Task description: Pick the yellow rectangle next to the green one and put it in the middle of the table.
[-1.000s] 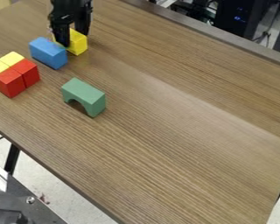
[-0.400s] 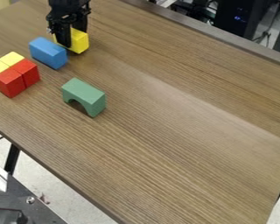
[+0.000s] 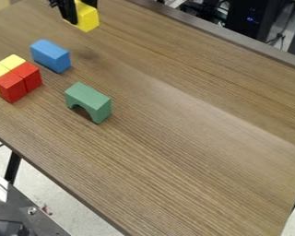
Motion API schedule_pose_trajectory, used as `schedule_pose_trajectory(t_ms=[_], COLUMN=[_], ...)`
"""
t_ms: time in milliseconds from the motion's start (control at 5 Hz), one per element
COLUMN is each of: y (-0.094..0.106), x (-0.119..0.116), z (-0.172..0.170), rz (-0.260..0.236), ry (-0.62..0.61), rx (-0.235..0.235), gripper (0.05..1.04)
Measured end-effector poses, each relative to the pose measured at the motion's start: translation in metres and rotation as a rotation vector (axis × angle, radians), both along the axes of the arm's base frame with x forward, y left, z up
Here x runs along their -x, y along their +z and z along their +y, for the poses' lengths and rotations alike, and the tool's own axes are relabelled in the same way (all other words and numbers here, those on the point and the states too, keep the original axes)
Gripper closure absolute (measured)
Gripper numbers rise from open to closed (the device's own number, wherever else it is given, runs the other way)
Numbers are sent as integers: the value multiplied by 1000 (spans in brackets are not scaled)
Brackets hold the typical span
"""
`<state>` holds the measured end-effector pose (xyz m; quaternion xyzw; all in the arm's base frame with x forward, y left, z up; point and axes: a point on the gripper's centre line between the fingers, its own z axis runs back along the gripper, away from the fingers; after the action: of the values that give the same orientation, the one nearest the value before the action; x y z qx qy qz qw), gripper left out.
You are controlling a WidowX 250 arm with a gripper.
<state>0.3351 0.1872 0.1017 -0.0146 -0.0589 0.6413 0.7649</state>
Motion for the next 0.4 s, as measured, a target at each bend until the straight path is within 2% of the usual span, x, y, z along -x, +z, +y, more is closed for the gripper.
schedule_pose_trajectory(t_ms=[200,400], y=[0,-15], x=[-2,4], z=[-33,-56], rz=[16,64], ry=[-177,-359], rx=[-38,-63], gripper=[512,512])
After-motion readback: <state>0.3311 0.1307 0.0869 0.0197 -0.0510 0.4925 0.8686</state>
